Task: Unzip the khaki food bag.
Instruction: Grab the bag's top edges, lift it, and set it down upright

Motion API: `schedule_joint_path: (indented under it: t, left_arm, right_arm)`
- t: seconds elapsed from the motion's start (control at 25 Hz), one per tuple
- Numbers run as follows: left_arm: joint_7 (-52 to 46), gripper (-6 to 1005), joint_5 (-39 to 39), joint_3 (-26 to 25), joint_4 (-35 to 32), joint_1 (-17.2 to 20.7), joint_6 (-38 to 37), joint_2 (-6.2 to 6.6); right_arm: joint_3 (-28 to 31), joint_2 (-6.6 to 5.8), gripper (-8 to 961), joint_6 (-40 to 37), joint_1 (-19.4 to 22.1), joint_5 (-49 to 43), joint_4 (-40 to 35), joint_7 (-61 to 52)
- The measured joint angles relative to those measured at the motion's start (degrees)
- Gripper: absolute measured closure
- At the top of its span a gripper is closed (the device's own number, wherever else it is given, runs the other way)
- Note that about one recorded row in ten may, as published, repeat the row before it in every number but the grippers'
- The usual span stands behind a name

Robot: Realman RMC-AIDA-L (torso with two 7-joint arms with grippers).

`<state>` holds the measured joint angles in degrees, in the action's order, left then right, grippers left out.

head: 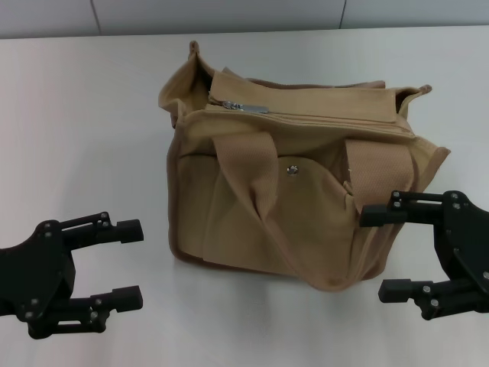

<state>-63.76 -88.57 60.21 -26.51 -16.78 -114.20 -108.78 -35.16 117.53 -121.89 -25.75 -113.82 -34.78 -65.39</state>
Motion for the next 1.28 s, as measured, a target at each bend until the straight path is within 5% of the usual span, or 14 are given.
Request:
schedule_joint_path:
  t: [0.6,0.92,1.28]
  left_arm:
    - [-0.1,214,0.3,-1.9,0.3,0.2,1.3,-0.52]
    - [0.1,235,-0.1,-9.0,0.3,1.2,11.1,-3.77]
    - [2.6,297,0.1,-10.4,0.0,-1.8,19.6,-9.44]
  right_arm:
    - [0.6,0.07,160,-0.7,0.4,0.5,0.0,-0.3]
    - [1.7,0.07,162,-0.7,0.7,0.7,1.1,-0.2]
    - [2.2,0.18,163,-0.8,0.7,0.7,2.2,0.0]
